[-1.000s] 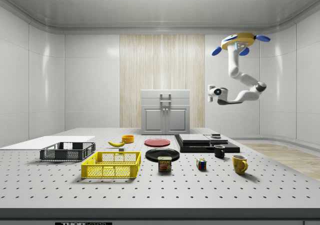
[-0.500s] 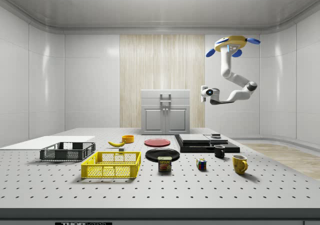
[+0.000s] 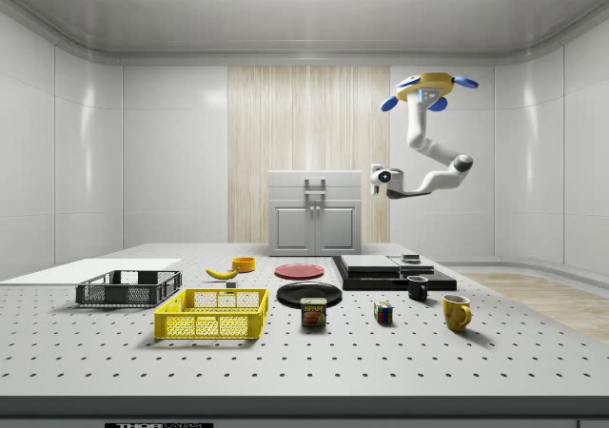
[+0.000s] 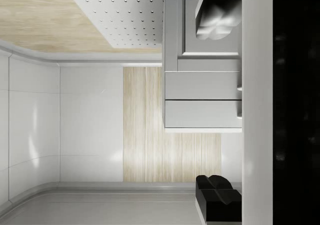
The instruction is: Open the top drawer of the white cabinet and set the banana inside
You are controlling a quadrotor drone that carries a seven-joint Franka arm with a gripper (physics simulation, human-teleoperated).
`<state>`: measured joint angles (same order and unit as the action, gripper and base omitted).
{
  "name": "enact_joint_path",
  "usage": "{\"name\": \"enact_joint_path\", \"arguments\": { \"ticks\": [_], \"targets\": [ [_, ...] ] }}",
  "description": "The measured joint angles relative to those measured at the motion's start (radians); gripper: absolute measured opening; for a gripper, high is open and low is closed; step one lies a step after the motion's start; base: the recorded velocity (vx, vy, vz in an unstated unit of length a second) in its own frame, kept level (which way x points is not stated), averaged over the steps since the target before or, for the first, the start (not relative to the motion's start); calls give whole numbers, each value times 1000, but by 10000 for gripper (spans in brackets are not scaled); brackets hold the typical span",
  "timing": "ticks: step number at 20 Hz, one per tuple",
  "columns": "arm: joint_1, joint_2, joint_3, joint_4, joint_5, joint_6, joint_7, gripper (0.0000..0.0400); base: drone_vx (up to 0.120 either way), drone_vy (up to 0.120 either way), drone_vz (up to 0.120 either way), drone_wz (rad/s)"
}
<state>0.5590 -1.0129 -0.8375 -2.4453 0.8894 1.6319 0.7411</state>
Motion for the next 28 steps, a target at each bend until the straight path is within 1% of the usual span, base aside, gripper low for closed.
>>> {"name": "enact_joint_path", "arguments": {
  "ticks": [4, 5, 16, 20, 24, 28],
  "targets": [
    [14, -14, -5, -2, -11, 13, 9, 400, 20, -120, 0, 0],
    [18, -18, -6, -2, -13, 16, 11, 400, 120, -80, 0, 0],
    [51, -53, -18, -7, -41, 48, 34, 400, 120, 0, 0, 0],
    [62, -64, -22, -8, -50, 58, 41, 400, 120, -120, 0, 0],
    [72, -75, -25, -10, -58, 67, 48, 400, 120, -10, 0, 0],
    [82, -85, -28, -11, -67, 76, 55, 400, 120, -120, 0, 0]
  ]
}}
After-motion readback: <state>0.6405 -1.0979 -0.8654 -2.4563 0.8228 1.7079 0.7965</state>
